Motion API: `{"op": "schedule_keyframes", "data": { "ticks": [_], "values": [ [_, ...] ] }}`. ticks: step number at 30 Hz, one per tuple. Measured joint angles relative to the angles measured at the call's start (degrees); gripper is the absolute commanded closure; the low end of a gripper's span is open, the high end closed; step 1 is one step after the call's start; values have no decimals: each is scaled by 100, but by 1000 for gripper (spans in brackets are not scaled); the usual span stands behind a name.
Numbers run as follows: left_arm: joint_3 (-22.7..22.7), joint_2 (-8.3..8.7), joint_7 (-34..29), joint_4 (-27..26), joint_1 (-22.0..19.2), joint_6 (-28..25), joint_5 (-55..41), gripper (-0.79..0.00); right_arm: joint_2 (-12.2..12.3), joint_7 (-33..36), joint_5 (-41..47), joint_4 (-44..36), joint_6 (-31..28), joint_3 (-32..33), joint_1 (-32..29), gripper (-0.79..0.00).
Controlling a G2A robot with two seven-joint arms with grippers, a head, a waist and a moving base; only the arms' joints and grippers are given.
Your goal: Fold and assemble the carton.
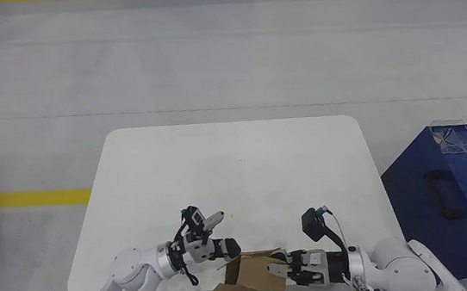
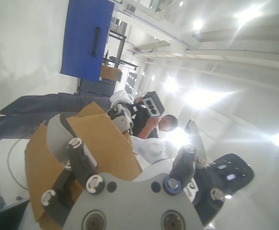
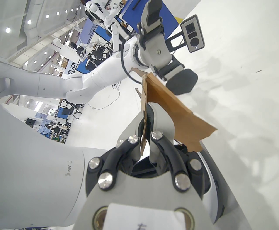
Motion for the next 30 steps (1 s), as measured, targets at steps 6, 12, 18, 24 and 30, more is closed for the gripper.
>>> {"op": "schedule_keyframes", "data": {
  "ticks": [6,12,18,24,30],
  "values": [
    [-526,193,485,-767,325,-1106,1657,-785,74,165,210,-145,96,458,-48,0],
    [-1011,367,1349,-2139,1148,-1268,3557,-785,138,323,332,-206,158,864,-144,0],
    [-839,434,1838,-3002,1678,-1016,5274,-785,171,389,466,-162,176,1011,-177,0],
    [-584,444,2135,-3295,1792,-595,6142,-785,196,546,420,-171,196,939,-150,0],
    [-370,459,2122,-3376,1721,-404,6719,-785,205,711,627,-50,156,715,-31,0]
  ]
}}
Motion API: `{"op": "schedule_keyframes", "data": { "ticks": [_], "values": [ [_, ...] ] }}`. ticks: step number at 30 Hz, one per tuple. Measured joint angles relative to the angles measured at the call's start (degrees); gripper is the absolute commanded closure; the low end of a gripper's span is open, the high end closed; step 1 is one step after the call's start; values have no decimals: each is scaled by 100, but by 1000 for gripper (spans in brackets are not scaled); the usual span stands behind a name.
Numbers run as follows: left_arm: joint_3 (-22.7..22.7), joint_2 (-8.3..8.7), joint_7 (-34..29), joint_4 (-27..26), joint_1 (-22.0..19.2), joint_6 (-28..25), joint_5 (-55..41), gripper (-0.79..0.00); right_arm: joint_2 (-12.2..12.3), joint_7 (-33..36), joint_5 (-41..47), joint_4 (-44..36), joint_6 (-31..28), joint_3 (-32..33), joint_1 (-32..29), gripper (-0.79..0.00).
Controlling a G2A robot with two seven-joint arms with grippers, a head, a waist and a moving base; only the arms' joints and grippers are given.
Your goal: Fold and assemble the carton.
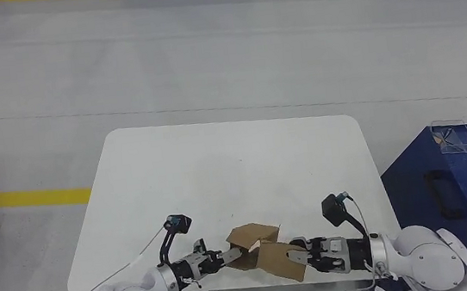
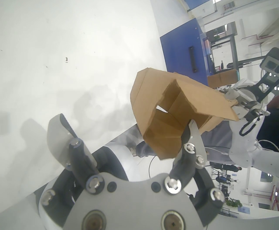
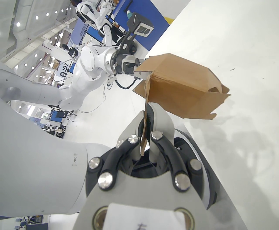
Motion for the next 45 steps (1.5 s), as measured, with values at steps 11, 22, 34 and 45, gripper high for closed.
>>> {"op": "schedule_keyframes", "data": {
  "ticks": [11,22,34,45],
  "values": [
    [370,4,-111,61,-184,206,542,-785,4,173,198,159,57,-408,305,0],
    [526,22,-194,45,-222,167,639,-320,23,170,280,196,107,-545,424,0],
    [403,29,-255,98,-327,273,-63,0,40,-99,189,273,118,-554,491,-785],
    [142,-37,-319,303,-490,852,-2312,0,72,-257,575,309,-25,-253,361,-785]
  ]
}}
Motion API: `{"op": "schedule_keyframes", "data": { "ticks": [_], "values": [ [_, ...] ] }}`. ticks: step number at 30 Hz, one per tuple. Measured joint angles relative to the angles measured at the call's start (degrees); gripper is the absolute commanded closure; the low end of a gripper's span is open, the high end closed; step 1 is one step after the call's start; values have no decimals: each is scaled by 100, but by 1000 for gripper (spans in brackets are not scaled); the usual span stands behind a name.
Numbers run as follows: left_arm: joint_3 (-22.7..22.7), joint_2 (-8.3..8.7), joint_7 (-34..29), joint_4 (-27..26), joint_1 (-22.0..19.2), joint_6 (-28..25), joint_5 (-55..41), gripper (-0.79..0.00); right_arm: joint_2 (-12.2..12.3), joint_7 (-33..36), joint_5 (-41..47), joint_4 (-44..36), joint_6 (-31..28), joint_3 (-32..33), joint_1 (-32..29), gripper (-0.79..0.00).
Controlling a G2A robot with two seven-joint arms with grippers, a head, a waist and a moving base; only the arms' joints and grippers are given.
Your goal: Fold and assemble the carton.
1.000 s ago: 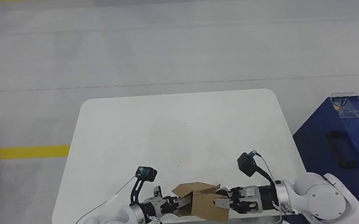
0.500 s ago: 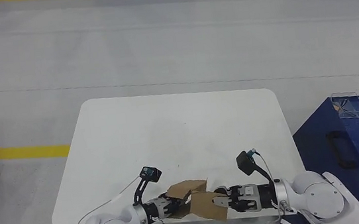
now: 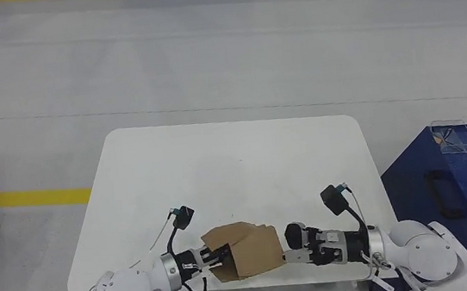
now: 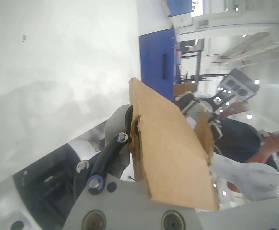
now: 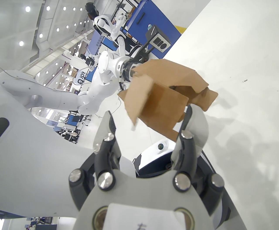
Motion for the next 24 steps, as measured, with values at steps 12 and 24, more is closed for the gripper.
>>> {"op": "schedule_keyframes", "data": {
  "ticks": [12,24],
  "values": [
    [68,-27,-172,123,-31,309,-116,0,-3,-71,-51,-7,41,7,-3,-785],
    [936,-365,-1568,2412,-1790,3401,-4343,0,19,-1062,-184,68,421,822,-397,-785]
  ]
}}
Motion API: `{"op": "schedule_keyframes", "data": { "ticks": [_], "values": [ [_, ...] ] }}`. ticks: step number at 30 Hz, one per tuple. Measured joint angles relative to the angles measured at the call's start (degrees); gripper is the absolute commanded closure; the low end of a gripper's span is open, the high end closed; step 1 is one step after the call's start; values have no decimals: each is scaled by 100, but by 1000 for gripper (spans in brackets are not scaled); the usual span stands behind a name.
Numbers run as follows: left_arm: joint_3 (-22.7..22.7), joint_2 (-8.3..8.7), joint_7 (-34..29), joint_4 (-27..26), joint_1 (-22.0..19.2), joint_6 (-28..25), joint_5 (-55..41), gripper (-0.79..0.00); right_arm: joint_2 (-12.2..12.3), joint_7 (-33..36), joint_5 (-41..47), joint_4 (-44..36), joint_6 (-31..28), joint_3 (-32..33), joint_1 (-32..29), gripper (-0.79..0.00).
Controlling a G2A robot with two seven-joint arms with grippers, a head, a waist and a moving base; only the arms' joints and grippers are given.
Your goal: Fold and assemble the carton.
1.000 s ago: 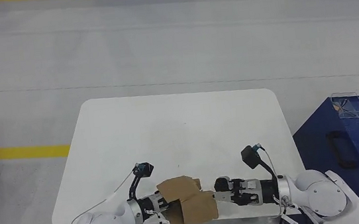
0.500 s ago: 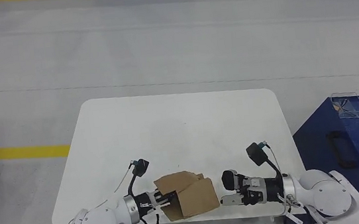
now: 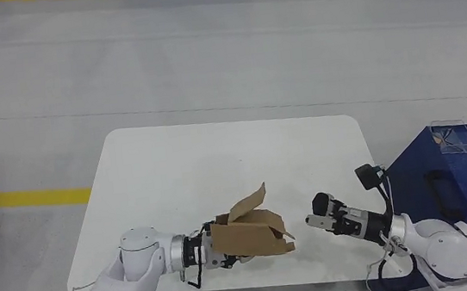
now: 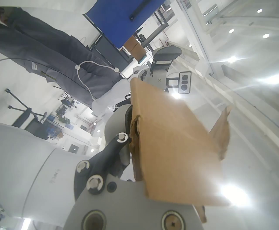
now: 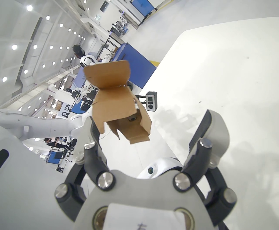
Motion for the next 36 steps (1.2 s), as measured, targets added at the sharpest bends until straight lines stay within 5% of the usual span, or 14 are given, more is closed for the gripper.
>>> {"op": "schedule_keyframes", "data": {
  "ticks": [13,23,36],
  "values": [
    [121,-29,79,70,-39,-163,32,0,-1,17,24,15,23,-18,-3,-785],
    [134,-108,1425,-386,563,-2711,235,0,-40,-611,-735,65,304,-166,121,-785],
    [246,-144,1557,-334,524,-2879,219,0,-131,-898,-1678,673,702,-918,536,-785]
  ]
}}
